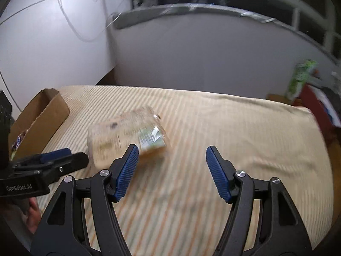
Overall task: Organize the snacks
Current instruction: 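Move both grippers back toward the bread loaf on the table, then grasp the wrapped bread loaf with the right gripper while the left gripper pinches its other end, then lift the bread loaf and carry it over the cardboard box with the right gripper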
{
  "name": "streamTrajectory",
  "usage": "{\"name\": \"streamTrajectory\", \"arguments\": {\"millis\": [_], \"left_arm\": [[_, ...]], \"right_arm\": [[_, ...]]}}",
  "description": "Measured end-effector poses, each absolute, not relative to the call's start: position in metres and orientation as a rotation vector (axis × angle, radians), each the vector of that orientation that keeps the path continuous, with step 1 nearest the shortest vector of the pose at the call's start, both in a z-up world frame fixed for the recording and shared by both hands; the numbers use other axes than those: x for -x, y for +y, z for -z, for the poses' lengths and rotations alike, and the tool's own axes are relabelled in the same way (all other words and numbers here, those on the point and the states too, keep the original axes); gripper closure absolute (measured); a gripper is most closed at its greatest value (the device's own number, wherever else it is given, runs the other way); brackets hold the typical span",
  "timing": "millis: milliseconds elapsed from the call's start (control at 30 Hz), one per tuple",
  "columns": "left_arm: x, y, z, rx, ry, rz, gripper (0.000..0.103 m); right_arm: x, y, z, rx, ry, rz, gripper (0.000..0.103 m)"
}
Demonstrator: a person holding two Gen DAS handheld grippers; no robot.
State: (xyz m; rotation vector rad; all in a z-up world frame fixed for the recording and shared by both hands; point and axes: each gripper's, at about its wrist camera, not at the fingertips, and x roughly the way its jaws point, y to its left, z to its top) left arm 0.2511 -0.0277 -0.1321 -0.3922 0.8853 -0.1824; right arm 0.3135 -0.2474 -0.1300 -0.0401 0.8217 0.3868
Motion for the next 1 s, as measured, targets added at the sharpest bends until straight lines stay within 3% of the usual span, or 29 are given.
{"name": "streamTrajectory", "arguments": {"millis": [333,633,767,1000], "left_arm": [[-0.267,-0.022,0.135,0.478,0.921,0.193,0.025],[-0.276,-0.030,0.148,0.499,0.920,0.244,0.025],[-0.276,-0.030,0.151,0.478,0.876,0.269,0.028],[-0.274,-0.034,0.149,0.442,0.848,0.261,0.034]], "right_arm": [[-0.356,-0.220,0.142,0.121,0.893,-0.509,0.034],[-0.385,-0.225,0.163,-0.049,0.976,-0.702,0.034],[-0.386,-0.231,0.174,-0.153,0.981,-0.783,0.043],[-0.371,-0.236,0.170,-0.167,0.955,-0.762,0.045]]}}
